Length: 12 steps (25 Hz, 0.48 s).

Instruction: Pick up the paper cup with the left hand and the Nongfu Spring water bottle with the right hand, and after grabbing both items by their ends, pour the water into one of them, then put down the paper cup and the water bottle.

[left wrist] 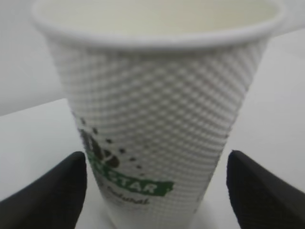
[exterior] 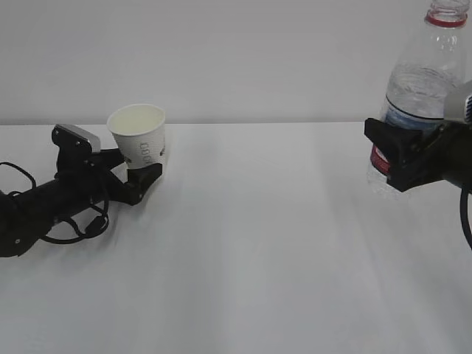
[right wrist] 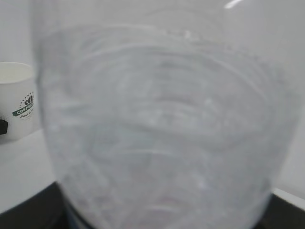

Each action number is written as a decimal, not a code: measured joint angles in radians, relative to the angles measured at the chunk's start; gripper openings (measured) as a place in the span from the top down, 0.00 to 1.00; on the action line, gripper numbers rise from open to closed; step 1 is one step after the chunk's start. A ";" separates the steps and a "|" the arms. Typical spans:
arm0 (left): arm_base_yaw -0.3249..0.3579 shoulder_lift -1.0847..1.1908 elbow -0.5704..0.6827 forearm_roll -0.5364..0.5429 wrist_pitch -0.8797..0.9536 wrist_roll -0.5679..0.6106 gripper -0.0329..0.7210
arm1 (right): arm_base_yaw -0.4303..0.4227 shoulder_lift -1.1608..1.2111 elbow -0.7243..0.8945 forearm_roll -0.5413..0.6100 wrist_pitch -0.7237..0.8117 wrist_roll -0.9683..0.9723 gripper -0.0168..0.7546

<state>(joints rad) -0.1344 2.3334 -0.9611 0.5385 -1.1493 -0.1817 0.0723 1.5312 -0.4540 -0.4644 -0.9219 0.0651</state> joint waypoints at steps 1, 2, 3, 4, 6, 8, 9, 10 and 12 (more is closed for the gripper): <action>-0.008 0.006 -0.008 0.000 0.000 0.000 0.04 | 0.000 0.000 0.000 0.000 0.000 0.000 0.38; -0.013 0.011 -0.016 -0.002 0.000 0.000 0.04 | 0.000 0.000 0.000 0.000 0.000 0.002 0.38; -0.021 0.013 -0.025 -0.006 0.000 0.000 0.04 | 0.000 0.000 0.000 0.000 0.000 0.002 0.38; -0.029 0.015 -0.035 -0.011 0.000 0.000 0.04 | 0.000 0.000 0.000 0.000 0.000 0.002 0.38; -0.036 0.016 -0.057 -0.027 0.006 0.000 0.04 | 0.000 0.000 0.000 0.000 0.000 0.002 0.38; -0.039 0.016 -0.074 -0.032 0.015 0.000 0.04 | 0.000 0.000 0.000 0.000 0.000 0.002 0.38; -0.039 0.017 -0.084 -0.032 0.017 -0.002 0.04 | 0.000 0.000 0.000 0.000 0.000 0.002 0.38; -0.039 0.017 -0.092 -0.033 0.022 -0.002 0.04 | 0.000 0.000 0.000 0.000 0.000 0.002 0.38; -0.039 0.020 -0.107 -0.034 0.041 -0.002 0.04 | 0.000 0.000 0.000 0.000 0.000 0.002 0.38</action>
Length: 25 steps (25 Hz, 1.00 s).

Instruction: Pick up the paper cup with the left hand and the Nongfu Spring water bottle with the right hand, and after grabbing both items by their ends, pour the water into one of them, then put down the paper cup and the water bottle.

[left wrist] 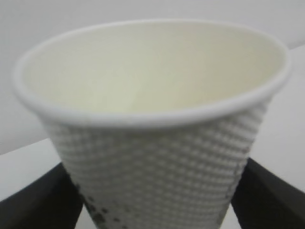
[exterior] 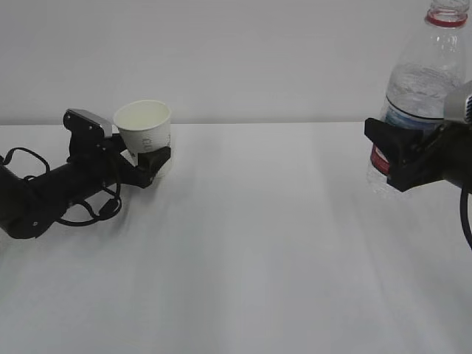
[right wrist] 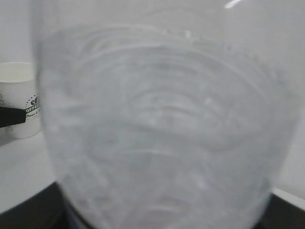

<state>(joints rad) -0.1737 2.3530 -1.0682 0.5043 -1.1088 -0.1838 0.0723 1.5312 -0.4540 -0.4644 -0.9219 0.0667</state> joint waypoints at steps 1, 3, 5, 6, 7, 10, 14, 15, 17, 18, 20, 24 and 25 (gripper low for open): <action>0.000 0.002 -0.010 -0.002 0.004 0.000 0.04 | 0.000 0.000 0.000 0.000 0.000 0.000 0.38; -0.005 0.013 -0.021 -0.004 0.004 0.000 0.04 | 0.000 0.000 0.000 0.000 -0.002 0.000 0.38; -0.007 0.025 -0.027 -0.004 0.004 0.000 0.04 | 0.000 0.000 0.000 0.000 -0.002 0.000 0.38; -0.007 0.030 -0.027 -0.004 0.004 0.000 0.04 | 0.000 0.000 0.000 0.000 -0.002 0.000 0.38; -0.007 0.034 -0.027 -0.004 0.004 0.000 0.05 | 0.000 0.000 0.000 0.000 -0.002 0.000 0.38; -0.007 0.036 -0.027 -0.004 0.004 0.000 0.09 | 0.000 0.000 0.000 0.000 -0.002 0.000 0.38; -0.007 0.036 -0.028 -0.004 0.004 0.000 0.18 | 0.000 0.000 0.000 0.000 -0.002 0.000 0.38; -0.007 0.036 -0.028 -0.002 0.004 0.000 0.20 | 0.000 0.000 0.000 0.000 -0.002 0.000 0.38; -0.007 0.036 -0.028 -0.002 0.004 0.000 0.22 | 0.000 0.000 0.000 0.000 -0.002 0.000 0.38; -0.007 0.036 -0.028 -0.002 0.004 0.000 0.22 | 0.000 0.000 0.000 0.000 -0.002 0.000 0.38; -0.007 0.036 -0.028 0.000 0.004 0.000 0.22 | 0.000 0.000 0.000 0.000 -0.002 0.000 0.38; -0.007 0.030 -0.028 0.030 0.004 0.000 0.22 | 0.000 0.000 0.000 0.000 -0.002 0.000 0.38; -0.007 0.024 -0.028 0.036 0.007 0.000 0.22 | 0.000 0.000 0.000 0.000 -0.002 0.000 0.38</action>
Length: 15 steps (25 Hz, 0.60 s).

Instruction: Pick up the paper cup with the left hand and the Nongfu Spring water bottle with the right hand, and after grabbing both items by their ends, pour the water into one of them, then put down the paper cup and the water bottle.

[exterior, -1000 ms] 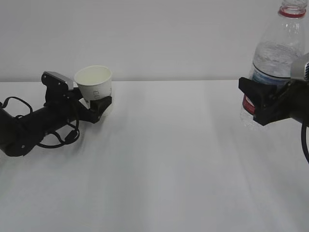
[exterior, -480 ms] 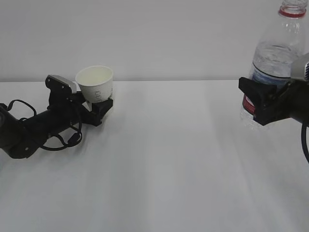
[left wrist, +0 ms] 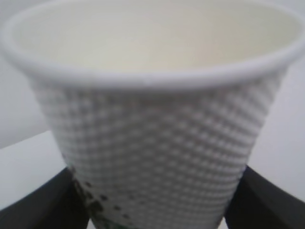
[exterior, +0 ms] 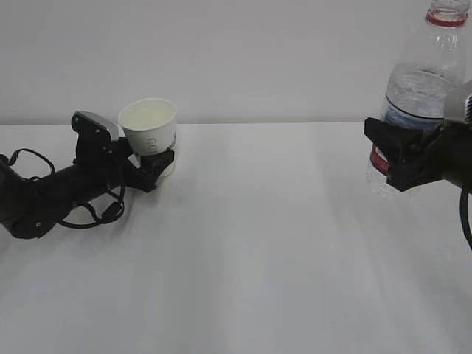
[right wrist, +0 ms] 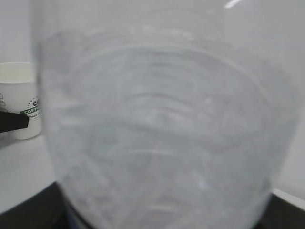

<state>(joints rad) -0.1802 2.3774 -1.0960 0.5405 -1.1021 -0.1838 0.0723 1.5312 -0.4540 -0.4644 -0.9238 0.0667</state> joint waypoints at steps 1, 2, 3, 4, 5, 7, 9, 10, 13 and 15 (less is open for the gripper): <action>0.000 -0.011 0.004 0.004 0.004 0.000 0.22 | 0.000 0.000 0.000 0.000 0.000 0.000 0.38; 0.000 -0.024 0.010 0.005 0.008 0.000 0.22 | 0.000 0.000 0.000 0.000 0.000 0.000 0.38; 0.000 -0.037 0.015 0.005 0.013 0.000 0.22 | 0.000 0.000 0.000 0.000 0.000 0.000 0.38; 0.000 -0.049 0.021 0.005 0.018 0.000 0.22 | 0.000 0.000 0.000 0.000 0.000 0.000 0.38; 0.000 -0.061 0.024 0.005 0.023 0.000 0.22 | 0.000 0.000 0.000 0.000 0.000 0.000 0.38; 0.000 -0.077 0.033 0.005 0.031 0.000 0.22 | 0.000 0.000 0.000 0.000 0.000 0.000 0.38; 0.000 -0.092 0.040 0.005 0.053 0.000 0.22 | 0.000 0.000 0.000 0.000 0.000 0.000 0.38; 0.000 -0.099 0.047 0.003 0.057 0.000 0.22 | 0.000 0.000 0.000 0.000 -0.002 0.000 0.38; 0.000 -0.125 0.084 -0.008 0.074 0.000 0.22 | 0.000 0.000 0.000 0.000 -0.002 0.000 0.38; 0.000 -0.146 0.113 -0.029 0.074 0.000 0.22 | 0.000 0.000 0.000 0.000 -0.002 0.000 0.38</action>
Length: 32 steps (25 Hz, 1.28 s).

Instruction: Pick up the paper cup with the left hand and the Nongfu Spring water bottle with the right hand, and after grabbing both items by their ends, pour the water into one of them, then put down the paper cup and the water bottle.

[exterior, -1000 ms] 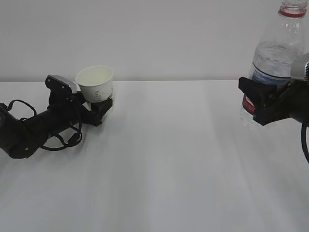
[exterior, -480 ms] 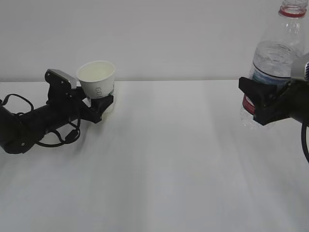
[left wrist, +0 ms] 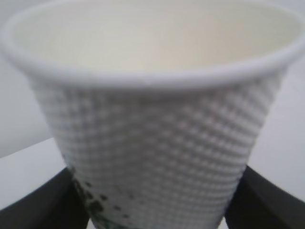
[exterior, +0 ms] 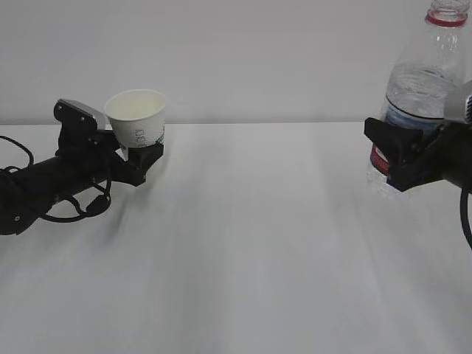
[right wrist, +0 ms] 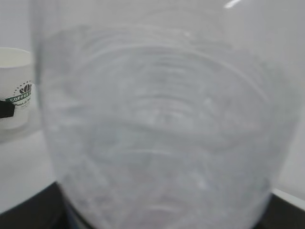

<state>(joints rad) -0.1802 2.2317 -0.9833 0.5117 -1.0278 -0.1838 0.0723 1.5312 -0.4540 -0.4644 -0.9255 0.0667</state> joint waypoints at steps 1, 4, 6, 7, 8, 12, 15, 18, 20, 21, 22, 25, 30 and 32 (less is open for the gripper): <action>0.000 -0.012 0.015 -0.006 0.000 0.000 0.22 | 0.000 0.000 0.000 0.000 0.000 0.000 0.38; 0.000 -0.047 0.058 -0.017 -0.002 0.000 0.22 | 0.000 0.000 0.000 -0.004 0.000 0.000 0.38; 0.000 -0.072 0.093 -0.022 -0.020 0.000 0.22 | 0.000 0.000 0.000 -0.008 0.000 0.000 0.38; 0.000 -0.082 0.108 -0.024 -0.031 0.000 0.22 | 0.000 0.000 0.000 -0.011 0.000 0.000 0.38; 0.002 -0.096 0.126 -0.027 -0.042 0.000 0.22 | 0.000 0.000 0.000 -0.013 0.000 0.000 0.38; 0.008 -0.153 0.197 -0.060 -0.062 0.000 0.22 | 0.000 0.000 0.000 -0.025 0.000 0.000 0.38; 0.014 -0.196 0.248 -0.074 -0.080 0.000 0.22 | 0.000 0.000 0.000 -0.031 0.000 0.000 0.38; 0.016 -0.237 0.305 -0.108 -0.092 0.000 0.22 | 0.000 0.000 0.000 -0.036 0.000 0.000 0.38; 0.016 -0.262 0.349 -0.125 -0.106 0.004 0.22 | 0.000 0.000 0.000 -0.038 0.000 0.000 0.38; 0.016 -0.274 0.367 -0.136 -0.107 0.006 0.22 | 0.000 0.000 0.000 -0.040 0.000 0.000 0.38; 0.016 -0.282 0.389 -0.144 -0.107 0.008 0.22 | 0.000 0.000 0.000 -0.040 0.000 0.000 0.38; 0.017 -0.319 0.454 -0.173 -0.107 0.010 0.22 | 0.000 0.000 0.000 -0.044 0.000 0.000 0.38; 0.018 -0.415 0.556 -0.203 -0.107 0.010 0.22 | 0.000 0.000 0.000 -0.045 0.000 0.008 0.38; 0.018 -0.454 0.588 -0.205 -0.110 0.010 0.22 | 0.000 0.000 0.000 -0.045 0.000 0.015 0.38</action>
<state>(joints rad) -0.1621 1.7777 -0.3954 0.3067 -1.1375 -0.1737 0.0723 1.5312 -0.4540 -0.5095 -0.9255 0.0819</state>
